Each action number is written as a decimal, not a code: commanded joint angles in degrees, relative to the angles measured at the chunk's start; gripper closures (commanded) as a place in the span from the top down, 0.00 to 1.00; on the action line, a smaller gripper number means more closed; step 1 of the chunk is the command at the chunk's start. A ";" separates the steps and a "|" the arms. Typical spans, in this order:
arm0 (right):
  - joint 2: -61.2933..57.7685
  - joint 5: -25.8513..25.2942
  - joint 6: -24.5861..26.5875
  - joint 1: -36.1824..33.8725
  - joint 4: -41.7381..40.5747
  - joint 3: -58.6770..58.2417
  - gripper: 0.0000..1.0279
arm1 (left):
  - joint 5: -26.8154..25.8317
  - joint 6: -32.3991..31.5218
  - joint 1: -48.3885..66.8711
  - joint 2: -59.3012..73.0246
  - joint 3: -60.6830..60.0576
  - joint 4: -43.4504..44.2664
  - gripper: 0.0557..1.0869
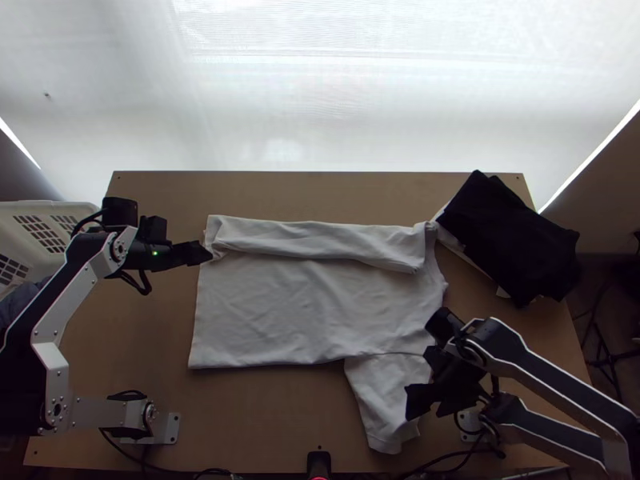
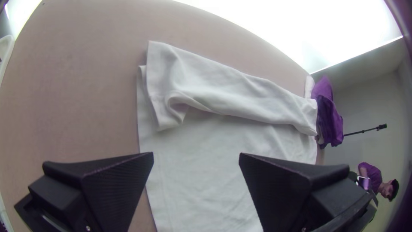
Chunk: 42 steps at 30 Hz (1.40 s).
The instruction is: Fold the t-shirt
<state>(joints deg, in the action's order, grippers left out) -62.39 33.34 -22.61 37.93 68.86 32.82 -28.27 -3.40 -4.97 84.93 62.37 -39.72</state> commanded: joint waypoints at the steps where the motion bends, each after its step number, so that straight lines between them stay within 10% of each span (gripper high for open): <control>1: -6.78 0.41 3.63 2.23 -2.06 1.72 0.96 | -0.03 -0.29 0.14 0.77 1.00 0.09 0.94; 16: -15.22 -2.32 7.93 8.65 -2.59 4.62 0.90 | -0.03 -0.03 -0.48 1.12 2.06 0.09 0.94; 20: -15.04 -4.87 8.46 8.83 -2.85 5.15 0.59 | -0.03 0.15 -1.18 0.77 1.97 -0.09 0.94; 23: -12.58 -10.05 8.37 8.91 -7.25 5.15 0.07 | -0.03 0.23 -1.27 0.50 1.97 -0.09 0.94; 24: -11.61 -12.16 8.11 8.91 -8.57 4.89 0.03 | -0.03 0.32 -1.27 0.33 1.97 -0.18 0.94; 42: -3.62 -8.82 9.69 13.40 -3.47 10.34 0.03 | -0.20 1.73 -3.20 -0.02 2.14 -0.62 0.94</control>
<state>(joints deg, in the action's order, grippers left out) -71.48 22.52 -14.02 48.36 63.51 39.20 -28.40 -2.07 -7.64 84.86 64.49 -40.16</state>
